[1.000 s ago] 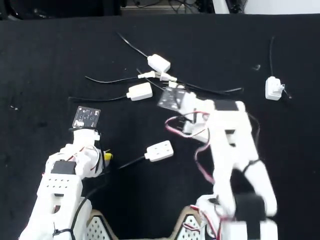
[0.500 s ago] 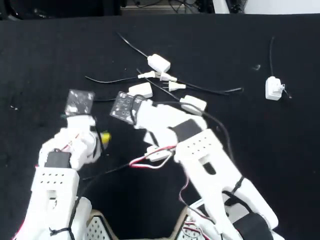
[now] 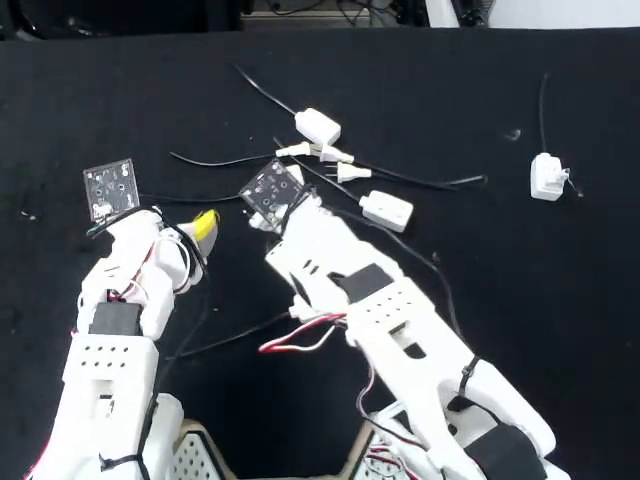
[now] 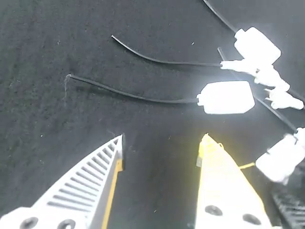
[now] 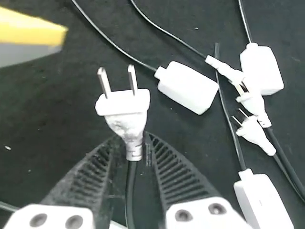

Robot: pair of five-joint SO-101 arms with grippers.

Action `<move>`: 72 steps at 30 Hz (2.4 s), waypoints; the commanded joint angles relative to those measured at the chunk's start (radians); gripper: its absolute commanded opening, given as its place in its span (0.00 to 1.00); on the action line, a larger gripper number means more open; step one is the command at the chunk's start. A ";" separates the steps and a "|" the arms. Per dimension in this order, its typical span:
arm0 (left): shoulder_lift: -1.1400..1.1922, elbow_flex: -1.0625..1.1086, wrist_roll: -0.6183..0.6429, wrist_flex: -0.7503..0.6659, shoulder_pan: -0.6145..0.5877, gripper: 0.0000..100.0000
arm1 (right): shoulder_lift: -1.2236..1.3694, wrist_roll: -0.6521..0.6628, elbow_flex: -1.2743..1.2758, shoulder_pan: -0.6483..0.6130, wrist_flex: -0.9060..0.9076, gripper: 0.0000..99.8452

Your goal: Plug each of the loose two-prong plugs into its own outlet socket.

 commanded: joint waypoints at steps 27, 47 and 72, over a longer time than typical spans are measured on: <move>-0.313 0.168 -0.115 -0.014 0.156 0.25 | 0.156 -0.060 -0.070 -0.051 -0.046 0.01; -0.091 0.134 -0.117 -0.143 0.139 0.25 | -0.101 -0.058 0.047 -0.115 0.021 0.01; -0.089 0.137 -0.117 -0.149 0.059 0.25 | -0.120 -0.064 0.044 -0.123 0.055 0.01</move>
